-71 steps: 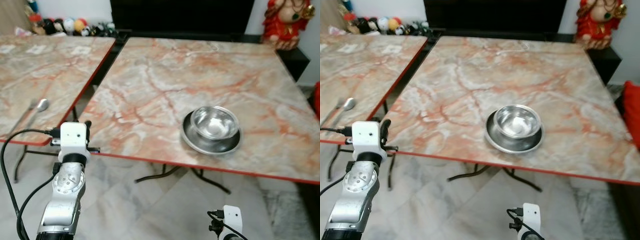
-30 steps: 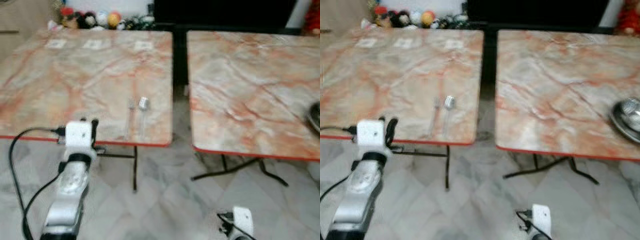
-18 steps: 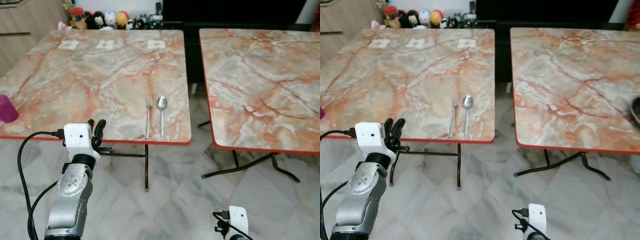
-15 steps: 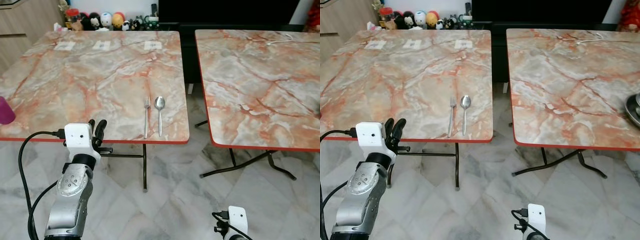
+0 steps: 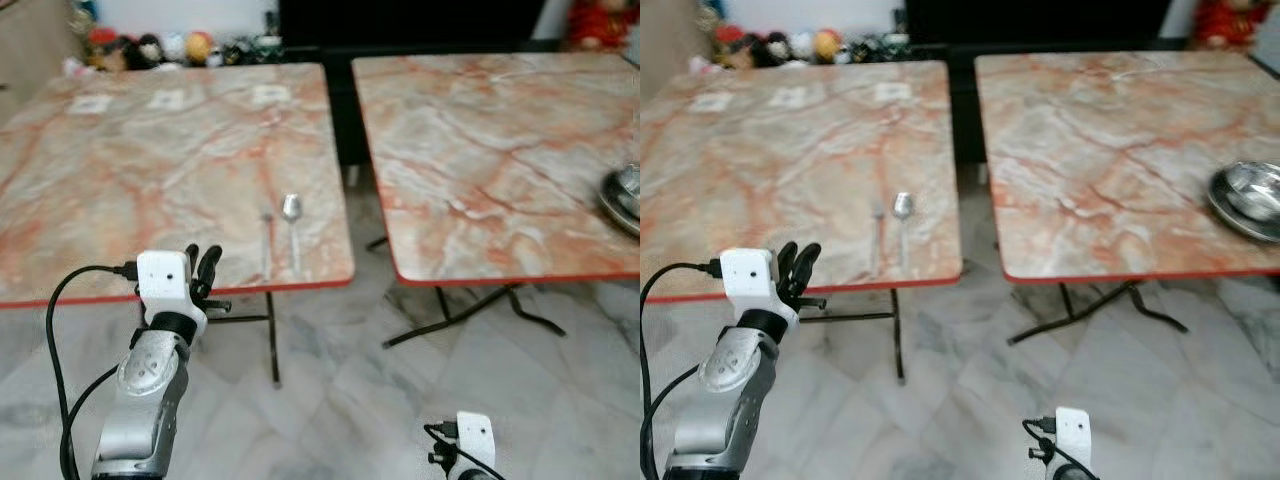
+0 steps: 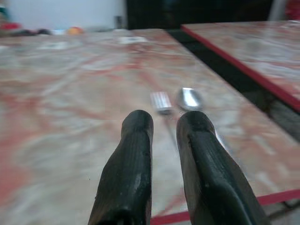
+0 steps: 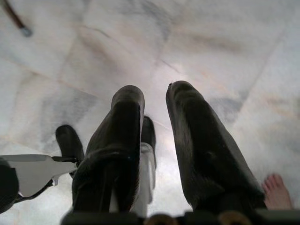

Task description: Setting the table

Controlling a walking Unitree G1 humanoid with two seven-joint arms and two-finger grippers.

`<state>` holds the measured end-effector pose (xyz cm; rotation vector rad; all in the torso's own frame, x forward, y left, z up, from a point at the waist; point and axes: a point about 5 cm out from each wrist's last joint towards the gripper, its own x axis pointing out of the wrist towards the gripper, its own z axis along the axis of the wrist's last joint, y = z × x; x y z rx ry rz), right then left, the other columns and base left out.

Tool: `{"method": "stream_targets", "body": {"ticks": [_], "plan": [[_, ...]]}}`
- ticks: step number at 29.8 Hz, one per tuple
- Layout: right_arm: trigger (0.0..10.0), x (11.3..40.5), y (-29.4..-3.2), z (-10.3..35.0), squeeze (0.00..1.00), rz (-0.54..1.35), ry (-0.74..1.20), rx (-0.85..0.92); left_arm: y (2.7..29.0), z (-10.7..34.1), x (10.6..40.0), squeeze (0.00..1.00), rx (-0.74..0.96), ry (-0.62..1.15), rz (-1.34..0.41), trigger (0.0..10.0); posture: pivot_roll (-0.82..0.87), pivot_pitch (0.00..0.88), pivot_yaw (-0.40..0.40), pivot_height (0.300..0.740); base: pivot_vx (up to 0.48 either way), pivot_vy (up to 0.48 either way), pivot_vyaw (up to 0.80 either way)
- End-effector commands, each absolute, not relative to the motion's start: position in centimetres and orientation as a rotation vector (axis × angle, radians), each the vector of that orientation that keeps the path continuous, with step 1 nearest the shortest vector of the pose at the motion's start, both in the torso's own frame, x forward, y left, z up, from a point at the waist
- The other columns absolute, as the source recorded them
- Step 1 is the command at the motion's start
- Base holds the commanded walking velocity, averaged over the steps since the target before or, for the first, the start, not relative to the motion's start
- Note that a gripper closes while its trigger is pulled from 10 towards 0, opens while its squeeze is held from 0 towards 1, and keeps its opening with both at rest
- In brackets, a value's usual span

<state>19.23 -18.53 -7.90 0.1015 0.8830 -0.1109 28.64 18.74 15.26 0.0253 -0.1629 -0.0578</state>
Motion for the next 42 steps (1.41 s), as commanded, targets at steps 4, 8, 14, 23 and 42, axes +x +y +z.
{"method": "stream_targets", "body": {"ticks": [4, 8, 14, 23, 42], "plan": [[10.0, 18.9, -18.5, -8.1, 0.00, -0.118, 0.899, 0.109, 18.4, 15.8, 28.5, 0.00, 0.040, -0.180, -0.078, 10.0, 0.05, 0.096, 0.013, 0.740, 0.000, 0.000, -0.78], [10.0, 18.9, -18.4, -8.1, 0.00, -0.117, 0.900, 0.109, 18.5, 15.9, 28.6, 0.00, 0.072, -0.181, -0.073, 10.0, 0.05, 0.097, 0.014, 0.740, 0.000, -0.305, -0.78], [10.0, 18.9, -18.4, -8.1, 0.00, -0.114, 0.899, 0.109, 18.4, 15.8, 28.6, 0.00, 0.058, -0.176, -0.081, 10.0, 0.05, 0.098, 0.014, 0.740, 0.000, -0.074, -0.77], [10.0, 19.0, -18.3, -8.0, 0.00, -0.116, 0.889, 0.117, 18.7, 15.5, 28.5, 0.00, 0.053, -0.156, -0.067, 10.0, 0.05, 0.100, 0.016, 0.740, 0.000, 0.000, -0.17], [10.0, 19.1, -18.2, -8.0, 0.00, -0.102, 0.890, 0.105, 20.0, 15.3, 28.8, 0.00, 0.034, -0.130, 0.036, 10.0, 0.05, 0.102, 0.019, 0.740, 0.252, 0.000, 0.00]]}}
